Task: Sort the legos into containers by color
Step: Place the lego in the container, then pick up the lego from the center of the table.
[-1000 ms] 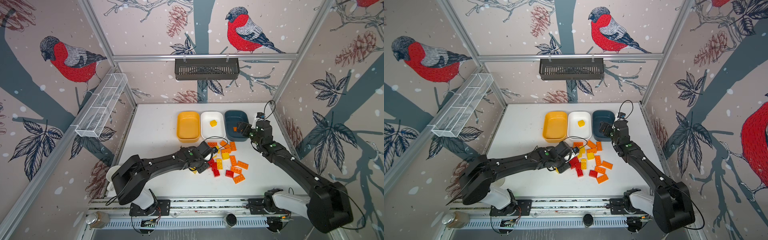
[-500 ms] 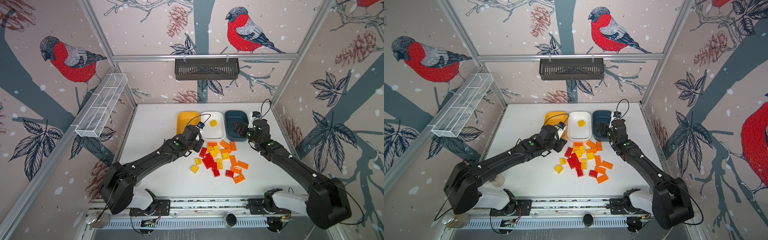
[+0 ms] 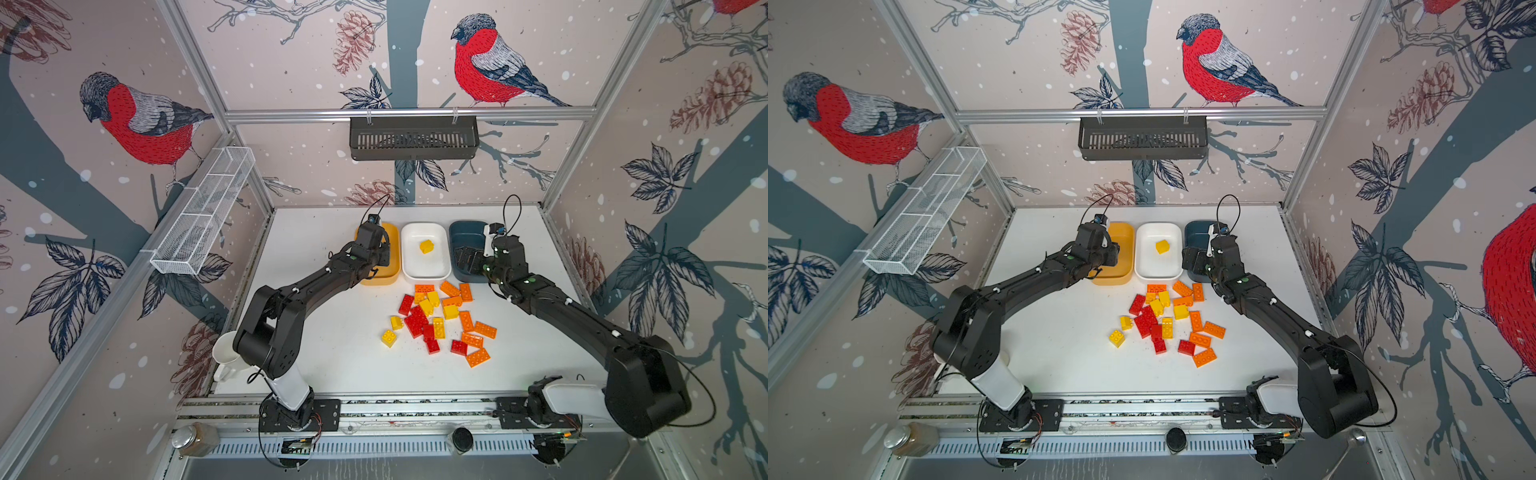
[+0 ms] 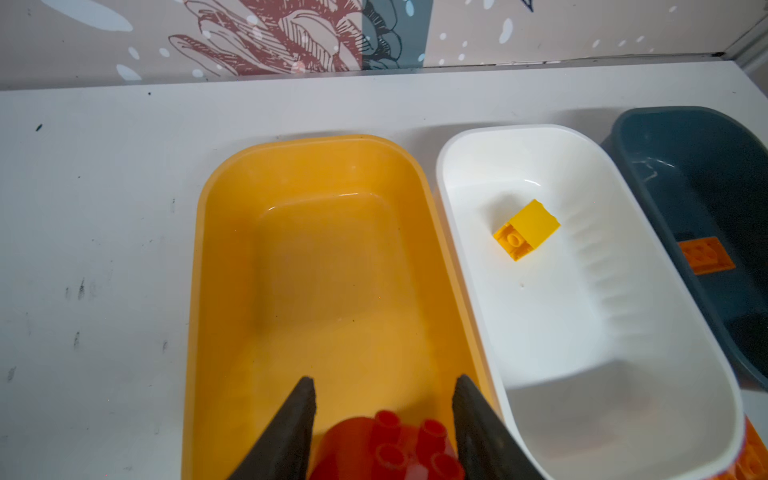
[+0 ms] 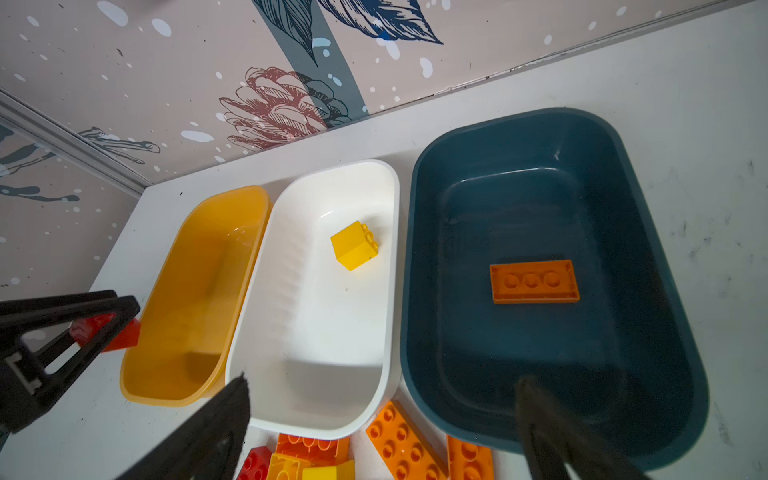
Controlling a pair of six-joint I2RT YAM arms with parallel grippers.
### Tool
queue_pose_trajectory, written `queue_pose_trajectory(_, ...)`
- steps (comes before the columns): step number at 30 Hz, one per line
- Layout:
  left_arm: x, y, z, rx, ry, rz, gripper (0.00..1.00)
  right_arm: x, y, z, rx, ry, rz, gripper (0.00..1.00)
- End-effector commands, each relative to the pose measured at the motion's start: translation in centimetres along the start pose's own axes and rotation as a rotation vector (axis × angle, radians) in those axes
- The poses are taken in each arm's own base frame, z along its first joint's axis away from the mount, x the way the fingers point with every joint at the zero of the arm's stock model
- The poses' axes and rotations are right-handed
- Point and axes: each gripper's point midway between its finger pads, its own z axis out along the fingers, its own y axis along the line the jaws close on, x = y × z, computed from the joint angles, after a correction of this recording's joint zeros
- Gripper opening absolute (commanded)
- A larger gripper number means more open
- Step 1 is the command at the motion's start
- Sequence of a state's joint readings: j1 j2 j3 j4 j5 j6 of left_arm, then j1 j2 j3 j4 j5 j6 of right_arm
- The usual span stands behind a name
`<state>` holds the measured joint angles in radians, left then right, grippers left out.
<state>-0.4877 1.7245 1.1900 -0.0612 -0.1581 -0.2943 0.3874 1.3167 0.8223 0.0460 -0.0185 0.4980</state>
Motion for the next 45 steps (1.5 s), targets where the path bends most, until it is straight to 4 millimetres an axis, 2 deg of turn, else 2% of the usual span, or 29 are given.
queue_pose_trajectory(1,-1.3,0.7,1.4,-0.04,-0.014,-0.062,0.3,0.5,-0.4,0.2,0.029,0.028,-0.005,0.99)
queue_pose_trajectory(5,-1.5,0.3,2.3,-0.026,-0.012,-0.068,0.51,1.0,-0.9,0.5,0.059,0.061,0.0,0.99)
queue_pose_trajectory(11,-3.1,-1.0,1.0,0.046,-0.049,-0.071,0.82,1.4,-1.0,0.3,0.064,0.072,0.002,0.99)
queue_pose_trajectory(13,-3.5,-1.5,0.4,0.079,-0.063,-0.076,0.89,1.5,-1.1,0.2,0.067,0.072,0.005,0.99)
queue_pose_trajectory(16,-3.7,-2.0,-0.4,0.116,-0.084,-0.078,0.95,1.5,-1.1,0.0,0.066,0.068,0.011,0.99)
queue_pose_trajectory(22,-4.0,-2.6,-1.9,0.171,-0.121,-0.084,0.97,2.5,-1.7,-0.6,0.08,0.077,0.026,0.99)
queue_pose_trajectory(27,-4.4,-1.8,-3.4,0.153,-0.186,-0.084,0.97,4.1,-2.5,-1.8,0.097,0.099,0.038,0.99)
queue_pose_trajectory(30,-4.7,-1.5,-4.6,0.156,-0.236,-0.09,0.97,6.0,-3.6,-2.7,0.132,0.143,0.041,0.99)
queue_pose_trajectory(35,-5.7,-1.0,-6.5,0.155,-0.314,-0.109,0.97,10.2,-6.8,-4.5,0.251,0.23,0.076,0.99)
queue_pose_trajectory(40,-4.7,-0.7,-6.5,0.15,-0.301,-0.113,0.97,14.1,-7.6,-5.7,0.248,0.35,0.088,0.99)
queue_pose_trajectory(45,-4.3,-0.3,-6.1,0.13,-0.289,-0.129,0.97,17.5,-10.0,-7.6,0.397,0.482,0.15,0.97)
